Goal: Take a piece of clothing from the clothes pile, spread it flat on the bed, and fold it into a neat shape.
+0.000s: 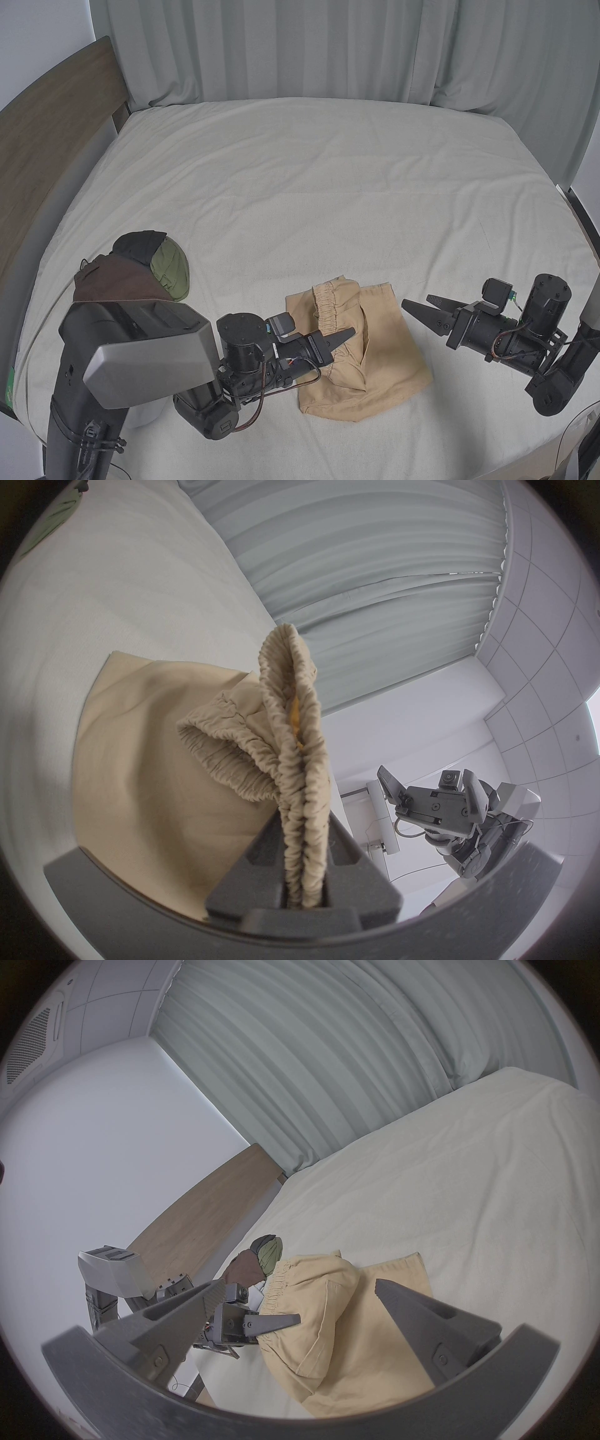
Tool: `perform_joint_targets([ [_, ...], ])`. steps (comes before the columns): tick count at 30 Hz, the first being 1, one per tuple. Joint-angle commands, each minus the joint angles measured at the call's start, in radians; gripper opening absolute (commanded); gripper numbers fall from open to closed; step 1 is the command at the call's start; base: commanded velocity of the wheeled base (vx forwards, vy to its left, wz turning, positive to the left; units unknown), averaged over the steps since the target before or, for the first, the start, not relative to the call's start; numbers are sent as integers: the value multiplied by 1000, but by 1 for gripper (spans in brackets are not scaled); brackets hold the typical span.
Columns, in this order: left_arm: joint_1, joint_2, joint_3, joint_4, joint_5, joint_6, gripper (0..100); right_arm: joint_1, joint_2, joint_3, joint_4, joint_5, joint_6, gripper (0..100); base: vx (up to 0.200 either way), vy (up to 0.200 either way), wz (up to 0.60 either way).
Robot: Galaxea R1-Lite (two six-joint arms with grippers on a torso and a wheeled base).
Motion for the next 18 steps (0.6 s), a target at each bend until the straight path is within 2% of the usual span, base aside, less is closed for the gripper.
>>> perform_joint_targets([
  [1, -2, 3, -1, 0, -1, 0, 100, 0, 2, -1, 0, 1, 1, 100, 0, 0, 0],
  [7, -2, 6, -24, 1, 4, 0, 100, 2, 5, -1, 1, 1, 1, 100, 0, 0, 0],
  [18, 14, -23, -16, 0, 64, 12, 100, 13, 46, -1, 1, -2, 2, 100, 0, 0, 0],
])
